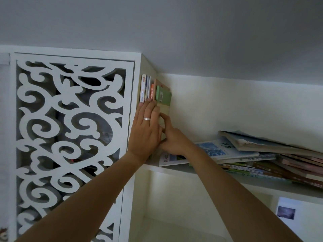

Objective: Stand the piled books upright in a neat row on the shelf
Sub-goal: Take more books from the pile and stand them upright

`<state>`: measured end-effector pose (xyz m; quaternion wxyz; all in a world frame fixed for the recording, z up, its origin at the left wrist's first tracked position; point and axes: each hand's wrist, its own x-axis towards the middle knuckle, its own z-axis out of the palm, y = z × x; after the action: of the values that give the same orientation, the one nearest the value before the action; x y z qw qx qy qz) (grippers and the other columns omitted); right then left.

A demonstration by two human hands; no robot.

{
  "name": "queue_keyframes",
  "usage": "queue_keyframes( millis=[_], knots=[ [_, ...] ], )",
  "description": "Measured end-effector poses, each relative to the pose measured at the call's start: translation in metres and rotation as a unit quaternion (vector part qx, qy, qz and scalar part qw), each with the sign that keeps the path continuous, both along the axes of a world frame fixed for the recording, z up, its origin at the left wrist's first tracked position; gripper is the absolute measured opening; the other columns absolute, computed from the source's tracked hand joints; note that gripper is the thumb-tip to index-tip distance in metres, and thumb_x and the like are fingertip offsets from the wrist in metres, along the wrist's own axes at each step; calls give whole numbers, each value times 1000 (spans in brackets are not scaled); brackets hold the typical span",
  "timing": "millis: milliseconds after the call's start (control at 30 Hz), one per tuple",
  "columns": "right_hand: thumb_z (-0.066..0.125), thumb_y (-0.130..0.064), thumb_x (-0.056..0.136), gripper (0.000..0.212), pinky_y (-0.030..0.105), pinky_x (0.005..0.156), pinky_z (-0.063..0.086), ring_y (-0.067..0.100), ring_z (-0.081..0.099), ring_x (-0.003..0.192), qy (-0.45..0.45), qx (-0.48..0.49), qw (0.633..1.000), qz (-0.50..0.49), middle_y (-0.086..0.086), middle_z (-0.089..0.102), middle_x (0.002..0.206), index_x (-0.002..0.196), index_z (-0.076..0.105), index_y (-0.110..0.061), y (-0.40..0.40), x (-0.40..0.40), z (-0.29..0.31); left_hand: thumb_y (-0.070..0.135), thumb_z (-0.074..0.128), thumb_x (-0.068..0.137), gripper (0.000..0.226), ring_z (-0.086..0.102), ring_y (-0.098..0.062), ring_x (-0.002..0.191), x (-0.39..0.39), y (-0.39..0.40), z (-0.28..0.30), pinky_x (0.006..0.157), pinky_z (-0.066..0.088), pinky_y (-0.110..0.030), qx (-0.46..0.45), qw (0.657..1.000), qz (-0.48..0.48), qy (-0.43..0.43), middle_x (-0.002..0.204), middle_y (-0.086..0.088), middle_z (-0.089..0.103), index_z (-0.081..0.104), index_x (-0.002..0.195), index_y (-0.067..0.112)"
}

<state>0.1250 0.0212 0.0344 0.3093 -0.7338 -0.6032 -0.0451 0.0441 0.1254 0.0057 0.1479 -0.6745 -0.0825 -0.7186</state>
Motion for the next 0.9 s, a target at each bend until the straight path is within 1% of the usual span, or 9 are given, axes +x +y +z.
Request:
queue_keyframes(
  millis=[167, 333, 400, 467, 533, 600, 700, 833, 900],
  knots=[
    [71, -34, 94, 107, 27, 69, 49, 22, 67, 81, 0, -4, 1000, -8, 15, 65, 132, 158, -15, -35, 4, 1, -2, -5, 66, 92, 36, 50, -40, 139, 0, 2, -1, 124, 32, -49, -4, 998, -61, -11, 135, -25, 61, 57, 127, -2],
    [74, -40, 91, 117, 26, 66, 48, 18, 67, 75, 5, -21, 1000, -14, 16, 69, 115, 157, -22, -36, 3, -1, -6, -3, 66, 94, 32, 52, -38, 139, -1, 2, -1, 123, 35, -50, -6, 997, -77, -15, 135, -24, 62, 57, 125, -1],
    [76, -37, 90, 119, 28, 70, 49, 19, 66, 78, 2, -20, 1000, -7, 15, 68, 118, 158, -22, -33, 2, -4, -5, -1, 60, 98, 24, 53, -38, 137, -2, 2, -1, 121, 37, -51, -7, 996, -90, -11, 133, -24, 63, 60, 122, -3],
    [80, -34, 87, 123, 33, 82, 53, 23, 68, 92, 10, -10, 1000, 6, 14, 65, 129, 160, -19, -31, -1, -7, -2, 5, 47, 104, 24, 54, -40, 136, -4, 1, 0, 118, 39, -54, -20, 994, -111, -7, 131, -25, 64, 63, 118, -7],
    [82, -32, 85, 124, 37, 93, 54, 28, 68, 107, 14, 4, 1000, 8, 14, 62, 138, 161, -17, -30, -5, -8, -2, 2, 46, 103, 24, 54, -40, 135, -5, 2, 1, 118, 38, -55, -26, 993, -111, 3, 130, -24, 64, 64, 116, -7],
    [79, -35, 88, 123, 39, 94, 55, 29, 69, 106, 13, -7, 1000, -7, 14, 63, 137, 160, -22, -32, -7, -9, -4, 2, 46, 102, 24, 54, -40, 135, -4, 0, 1, 119, 37, -55, -25, 994, -108, 10, 129, -24, 64, 64, 115, -6],
    [73, -38, 92, 120, 41, 89, 57, 29, 71, 93, 0, -30, 999, -21, 15, 69, 123, 157, -29, -33, -6, -12, -9, 15, 37, 107, 35, 55, -40, 134, -7, -2, 2, 119, 37, -54, -24, 994, -111, 10, 127, -24, 65, 65, 114, -6],
    [78, -41, 86, 117, 48, 85, 60, 28, 70, 89, -34, 16, 998, -45, 12, 70, 116, 162, -10, -28, 0, -11, -7, 0, 49, 97, 27, 51, -41, 137, -7, -1, 1, 118, 37, -57, -25, 995, -95, 15, 134, -24, 61, 64, 119, -6],
    [77, -46, 83, 109, 47, 81, 60, 29, 69, 89, -73, 19, 994, -75, 10, 69, 115, 160, 2, -23, -3, -13, -6, 3, 47, 97, 32, 48, -40, 141, -8, 0, 1, 119, 36, -57, -18, 997, -75, 30, 138, -23, 60, 64, 123, -5]
  ],
)
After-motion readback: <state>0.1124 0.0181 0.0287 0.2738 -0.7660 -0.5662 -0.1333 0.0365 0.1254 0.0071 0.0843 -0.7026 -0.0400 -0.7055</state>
